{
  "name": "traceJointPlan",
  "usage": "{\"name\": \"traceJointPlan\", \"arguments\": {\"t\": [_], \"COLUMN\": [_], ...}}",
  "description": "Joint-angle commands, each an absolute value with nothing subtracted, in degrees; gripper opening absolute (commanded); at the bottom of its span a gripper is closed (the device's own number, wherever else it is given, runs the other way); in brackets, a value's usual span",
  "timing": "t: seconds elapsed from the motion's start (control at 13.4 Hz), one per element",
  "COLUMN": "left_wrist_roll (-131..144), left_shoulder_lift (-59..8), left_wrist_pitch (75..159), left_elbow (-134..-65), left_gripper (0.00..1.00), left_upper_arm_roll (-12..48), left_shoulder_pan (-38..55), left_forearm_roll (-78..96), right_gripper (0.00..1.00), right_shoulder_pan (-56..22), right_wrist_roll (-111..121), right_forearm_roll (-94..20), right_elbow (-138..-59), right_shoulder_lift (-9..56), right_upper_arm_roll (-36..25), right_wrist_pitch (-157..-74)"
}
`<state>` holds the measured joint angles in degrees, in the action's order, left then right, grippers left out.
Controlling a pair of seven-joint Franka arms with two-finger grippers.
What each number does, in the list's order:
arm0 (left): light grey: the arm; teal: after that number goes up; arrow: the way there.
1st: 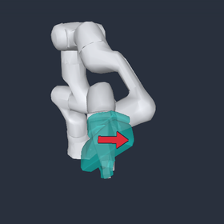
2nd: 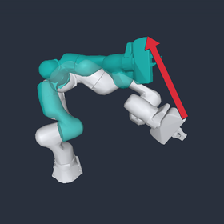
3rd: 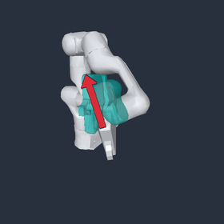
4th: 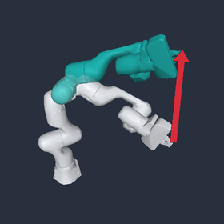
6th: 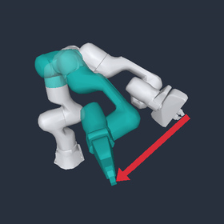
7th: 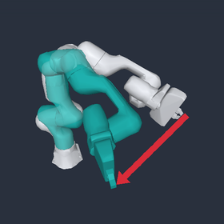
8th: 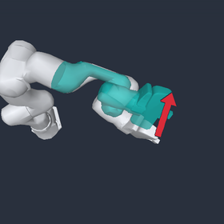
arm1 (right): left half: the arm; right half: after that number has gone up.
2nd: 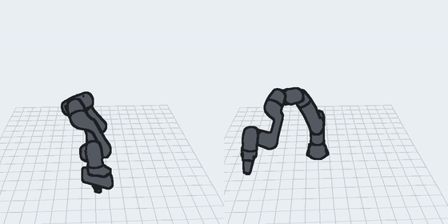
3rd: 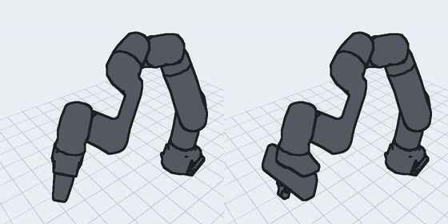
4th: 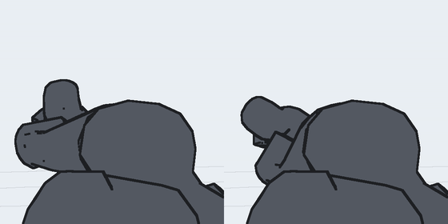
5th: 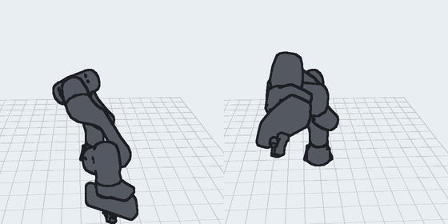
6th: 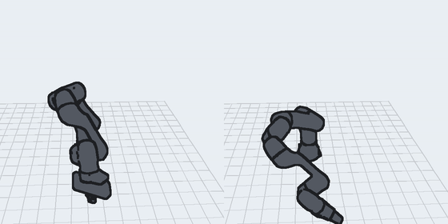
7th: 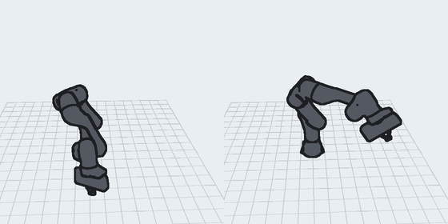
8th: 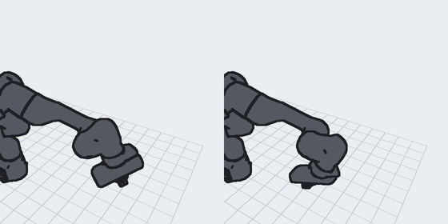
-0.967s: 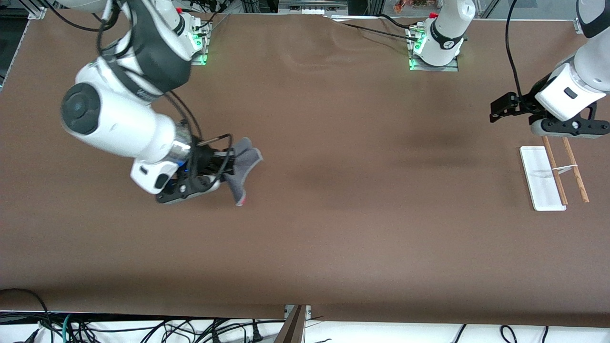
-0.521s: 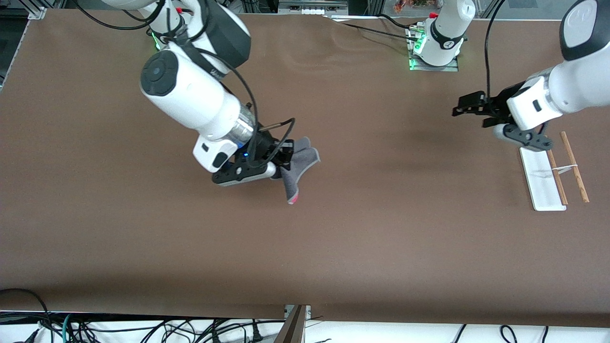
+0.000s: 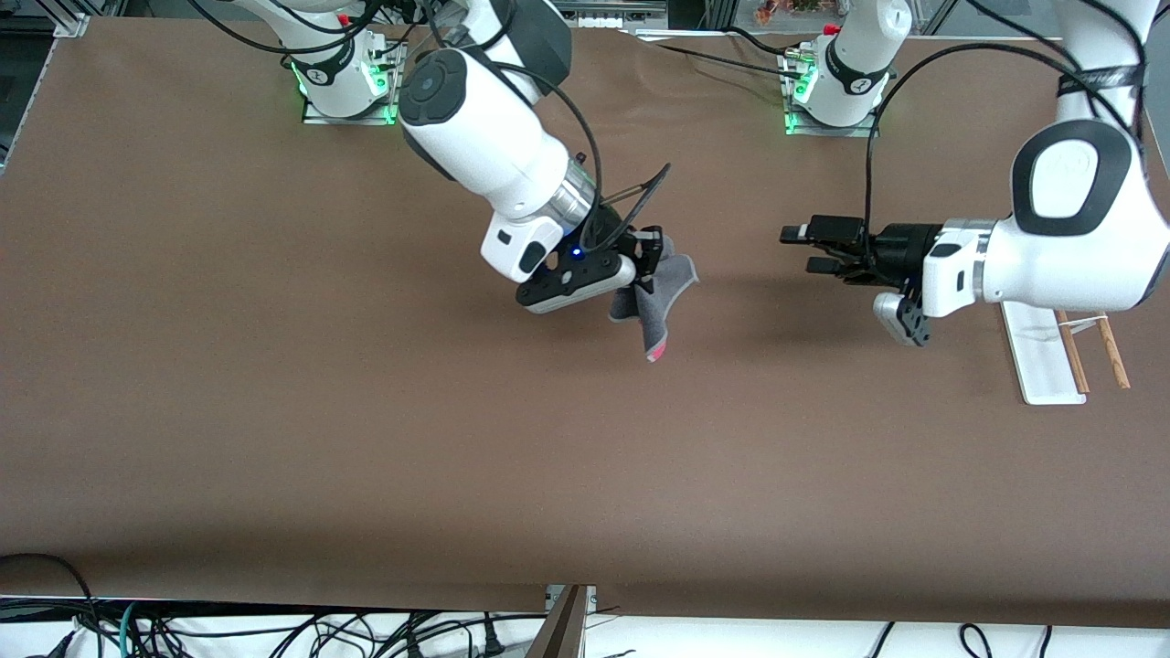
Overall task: Pass towel and hang on rack
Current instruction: 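Carry the towel to the middle while the left gripper reaches toward it, then grasp the towel with the left gripper beside the right gripper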
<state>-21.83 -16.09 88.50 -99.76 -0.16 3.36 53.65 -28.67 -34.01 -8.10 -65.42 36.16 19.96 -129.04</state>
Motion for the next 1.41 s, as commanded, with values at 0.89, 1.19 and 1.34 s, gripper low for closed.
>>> {"name": "traceJointPlan", "arguments": {"t": [0.89, 1.19, 1.34], "left_wrist_roll": [-50.7, -50.7, -50.7], "left_shoulder_lift": [-32.0, -33.4, -33.4], "left_wrist_pitch": [79.0, 79.3, 79.9], "left_elbow": [-101.2, -100.7, -100.4], "left_gripper": [0.79, 0.73, 0.66], "left_upper_arm_roll": [0.8, 1.1, 1.1], "left_shoulder_pan": [3.7, 4.2, 4.9], "left_forearm_roll": [83.7, 87.8, 90.7], "right_gripper": [0.00, 0.00, 0.00], "right_shoulder_pan": [-28.7, -28.7, -28.7], "right_wrist_roll": [-34.1, -34.1, -34.1], "right_forearm_roll": [-8.7, -8.7, -8.7], "right_elbow": [-63.4, -63.4, -63.4], "right_shoulder_lift": [36.8, 36.8, 36.8], "right_upper_arm_roll": [19.6, 19.6, 19.6], "right_wrist_pitch": [-133.5, -133.6, -133.7]}}
